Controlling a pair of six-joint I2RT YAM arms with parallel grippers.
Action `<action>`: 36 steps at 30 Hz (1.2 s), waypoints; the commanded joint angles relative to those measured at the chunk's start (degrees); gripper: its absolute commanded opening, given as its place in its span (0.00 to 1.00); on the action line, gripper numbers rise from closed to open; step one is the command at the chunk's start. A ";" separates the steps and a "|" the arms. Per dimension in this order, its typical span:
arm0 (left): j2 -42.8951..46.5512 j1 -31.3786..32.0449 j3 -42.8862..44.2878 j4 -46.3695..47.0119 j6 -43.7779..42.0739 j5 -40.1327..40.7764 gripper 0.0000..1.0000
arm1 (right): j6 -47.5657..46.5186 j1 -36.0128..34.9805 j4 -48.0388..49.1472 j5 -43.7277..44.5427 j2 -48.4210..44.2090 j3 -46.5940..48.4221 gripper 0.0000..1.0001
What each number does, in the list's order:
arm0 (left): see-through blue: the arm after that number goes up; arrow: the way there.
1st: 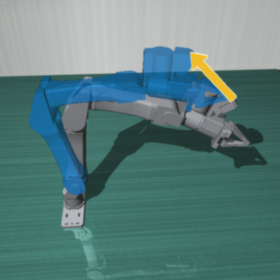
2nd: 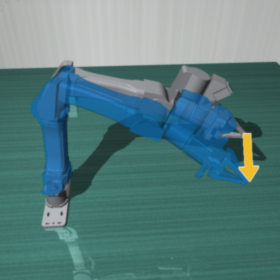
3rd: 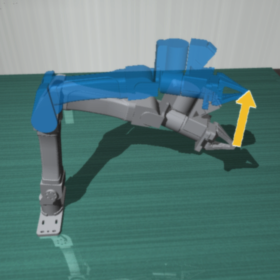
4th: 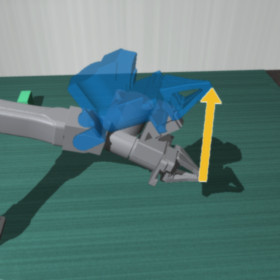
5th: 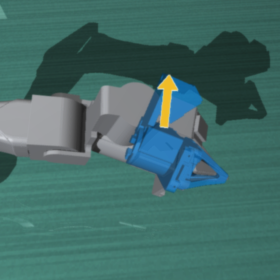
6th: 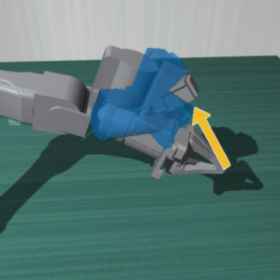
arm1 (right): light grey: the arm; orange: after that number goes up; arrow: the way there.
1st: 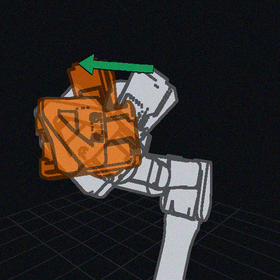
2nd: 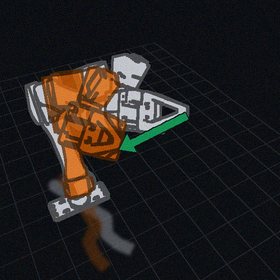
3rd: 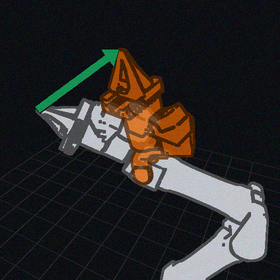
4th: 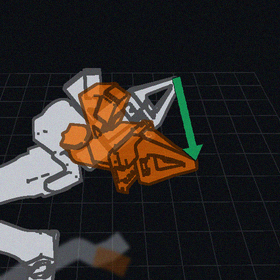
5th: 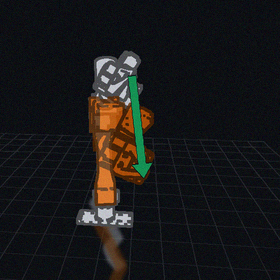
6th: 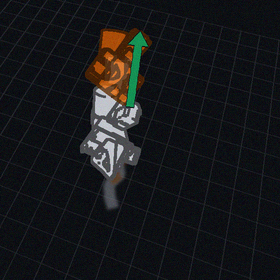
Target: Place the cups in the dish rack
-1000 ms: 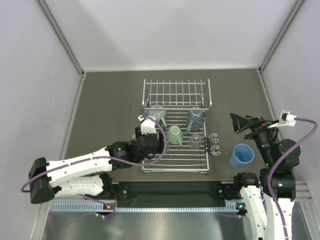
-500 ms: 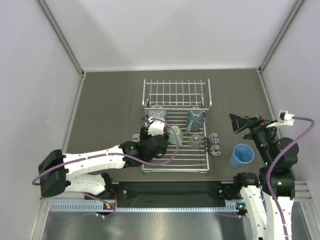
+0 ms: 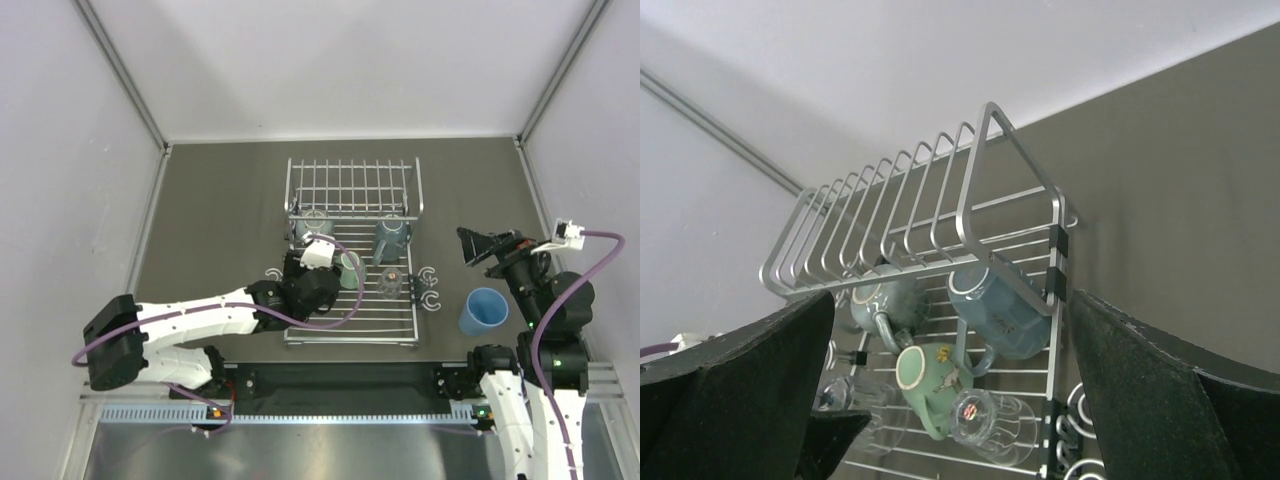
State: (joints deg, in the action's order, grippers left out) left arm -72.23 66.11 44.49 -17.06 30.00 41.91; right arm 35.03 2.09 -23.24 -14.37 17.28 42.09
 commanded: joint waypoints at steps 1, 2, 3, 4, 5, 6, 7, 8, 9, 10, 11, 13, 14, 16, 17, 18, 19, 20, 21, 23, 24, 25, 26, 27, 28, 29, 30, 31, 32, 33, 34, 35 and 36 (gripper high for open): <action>-0.72 -0.71 2.97 3.61 -1.34 2.56 0.00 | 0.13 0.73 2.41 0.13 1.00 -0.08 1.00; -0.90 -0.89 3.15 3.61 -1.52 2.74 0.00 | 0.13 0.73 2.33 0.13 1.09 0.01 1.00; -0.99 -1.07 3.23 3.61 -1.61 2.65 0.00 | 0.13 0.73 2.33 0.13 1.09 0.01 1.00; -1.25 -1.59 3.32 3.79 -1.78 2.30 0.00 | 0.13 0.73 2.50 0.13 1.09 0.01 1.00; -1.42 -1.77 3.32 4.05 -2.13 1.52 0.01 | 0.22 0.73 2.50 0.13 1.18 -0.16 1.00; -1.60 -1.94 3.32 4.14 -2.22 1.25 0.02 | 0.22 0.73 2.59 0.05 1.27 -0.16 1.00; -1.78 -2.29 3.32 4.31 -2.23 0.90 0.05 | 0.31 0.73 2.59 0.04 1.35 -0.16 1.00; -1.86 -2.30 3.24 4.23 -2.14 0.72 0.07 | 0.39 0.73 2.59 -0.13 1.53 -0.34 1.00; -1.87 -2.47 3.23 4.49 -2.05 0.19 0.12 | 0.39 0.73 2.68 -0.13 1.62 -0.25 1.00; -1.95 -2.39 3.06 4.58 -1.96 0.01 0.15 | 0.48 0.73 2.77 -0.31 1.79 -0.16 1.00; -1.87 -2.47 3.06 4.67 -1.87 -0.16 0.17 | 0.57 0.73 2.68 -0.39 2.06 -0.16 1.00; -1.87 -2.47 2.97 4.58 -1.79 -0.43 0.23 | 0.57 0.73 2.68 -0.39 2.06 0.01 1.00; -1.78 -2.47 2.97 4.49 -1.70 -0.51 0.26 | 0.48 0.73 2.68 -0.66 2.15 0.01 1.00; -1.60 -2.47 2.97 4.32 -1.61 -0.60 0.32 | 0.48 0.73 2.77 -1.01 2.23 -0.25 1.00; -1.51 -2.47 2.88 4.23 -1.61 -0.52 0.34 | 0.48 0.73 2.59 -1.10 2.32 -0.25 1.00; -1.43 -2.56 2.88 3.79 -1.44 -0.51 0.36 | 0.40 0.73 2.50 -1.10 2.50 -0.25 1.00; -1.25 -2.47 2.88 3.70 -1.26 -0.43 0.42 | 0.31 0.73 2.07 -1.18 2.93 0.10 1.00; -1.16 -2.56 2.88 3.44 -1.00 -0.43 0.44 | 0.22 0.73 1.89 -1.36 3.20 0.28 1.00; -1.08 -2.56 2.88 3.35 -0.99 -0.60 0.47 | 0.04 0.73 1.54 -1.54 3.46 0.45 0.99; -0.81 -2.47 2.88 3.09 -0.91 -0.95 0.52 | -0.22 0.73 0.93 -1.54 4.43 0.98 1.00; -0.55 -2.56 2.88 3.08 -0.82 -0.95 0.55 | -0.31 0.73 0.75 -1.62 4.52 1.07 1.00; -0.46 -2.56 2.97 2.74 -0.73 -0.95 0.57 | -0.48 0.73 0.48 -1.71 4.95 1.16 1.00; -0.29 -2.47 2.97 2.56 -0.64 -0.95 0.61 | -0.57 0.81 0.13 -1.80 5.05 1.24 1.00; -0.11 -2.56 2.97 2.38 -0.64 -0.95 0.62 | -0.75 0.73 0.04 -1.89 5.48 1.24 1.00; 0.07 -2.56 2.97 2.21 -0.64 -1.04 0.64 | -0.75 0.73 -0.13 -1.89 5.40 1.42 1.00; 0.33 -2.56 2.97 2.12 -0.56 -1.13 0.66 | -0.84 0.73 -0.40 -1.89 5.48 1.42 1.00; 0.51 -2.56 2.97 1.94 -0.56 -1.13 0.67 | -1.01 0.73 -0.66 -1.89 5.57 1.42 1.00; 0.68 -2.56 3.06 1.68 -0.47 -1.13 0.68 | -1.10 0.73 -0.66 -1.89 5.66 1.51 1.00; 0.86 -2.47 3.06 1.50 -0.38 -1.13 0.70 | -1.19 0.73 -0.84 -1.89 5.66 1.60 1.00; 1.21 -2.56 3.06 1.42 -0.38 -1.30 0.73 | -1.27 0.73 -1.10 -1.89 5.75 1.68 1.00; 1.30 -2.56 3.06 1.24 -0.38 -1.39 0.75 | -1.36 0.73 -1.36 -1.98 5.84 1.95 1.00; 1.47 -2.47 3.06 1.15 -0.38 -1.57 0.76 | -1.45 0.73 -1.54 -2.15 5.92 1.95 1.00; 1.74 -2.47 3.15 0.89 -0.29 -1.83 0.79 | -1.54 0.73 -1.71 -2.07 5.93 2.03 1.00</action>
State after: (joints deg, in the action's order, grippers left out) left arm -72.97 63.75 45.45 -16.64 29.02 40.10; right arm 34.59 2.09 -25.21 -15.90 22.65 42.00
